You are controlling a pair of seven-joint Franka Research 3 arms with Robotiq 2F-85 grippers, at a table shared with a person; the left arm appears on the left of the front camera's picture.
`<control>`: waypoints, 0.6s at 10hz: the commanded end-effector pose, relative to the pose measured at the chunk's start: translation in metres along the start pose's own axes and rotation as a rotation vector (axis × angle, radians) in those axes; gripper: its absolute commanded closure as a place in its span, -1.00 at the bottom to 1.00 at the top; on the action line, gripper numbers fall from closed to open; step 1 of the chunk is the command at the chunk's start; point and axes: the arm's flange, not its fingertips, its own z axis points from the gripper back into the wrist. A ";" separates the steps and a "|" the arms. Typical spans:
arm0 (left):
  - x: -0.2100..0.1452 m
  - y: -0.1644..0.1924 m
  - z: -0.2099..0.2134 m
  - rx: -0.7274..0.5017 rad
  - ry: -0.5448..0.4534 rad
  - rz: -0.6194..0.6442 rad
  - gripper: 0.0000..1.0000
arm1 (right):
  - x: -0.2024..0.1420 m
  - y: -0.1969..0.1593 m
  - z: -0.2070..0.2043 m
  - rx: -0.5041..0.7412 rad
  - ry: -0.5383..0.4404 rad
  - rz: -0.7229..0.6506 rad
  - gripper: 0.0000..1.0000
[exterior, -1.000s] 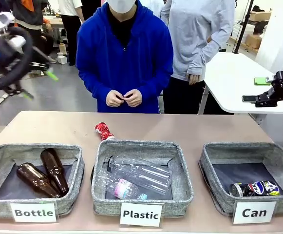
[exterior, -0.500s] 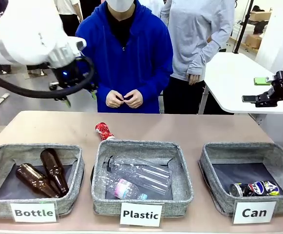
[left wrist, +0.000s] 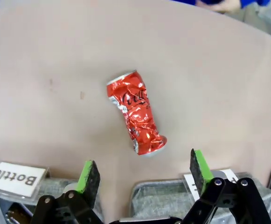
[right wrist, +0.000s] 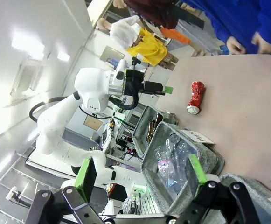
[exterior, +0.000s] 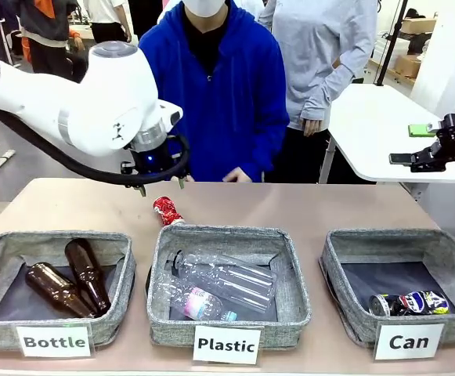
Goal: Sort the can waste into the basket.
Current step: Pick up the can waste from the table and place it in the right Fabric basket.
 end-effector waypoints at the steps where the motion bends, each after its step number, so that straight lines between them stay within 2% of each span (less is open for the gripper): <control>1: 0.005 0.008 0.008 -0.009 -0.015 -0.027 -1.00 | -0.003 0.002 0.001 0.000 0.009 0.014 -1.00; 4: 0.001 0.000 0.000 0.001 -0.001 -0.005 -1.00 | -0.003 0.002 0.001 0.000 0.009 0.014 -1.00; 5: 0.017 -0.001 -0.010 -0.045 0.115 0.110 -1.00 | -0.003 0.002 0.001 0.000 0.009 0.014 -1.00; 6: 0.026 -0.005 -0.017 -0.045 0.168 0.191 -1.00 | -0.003 0.002 0.001 0.000 0.009 0.014 -1.00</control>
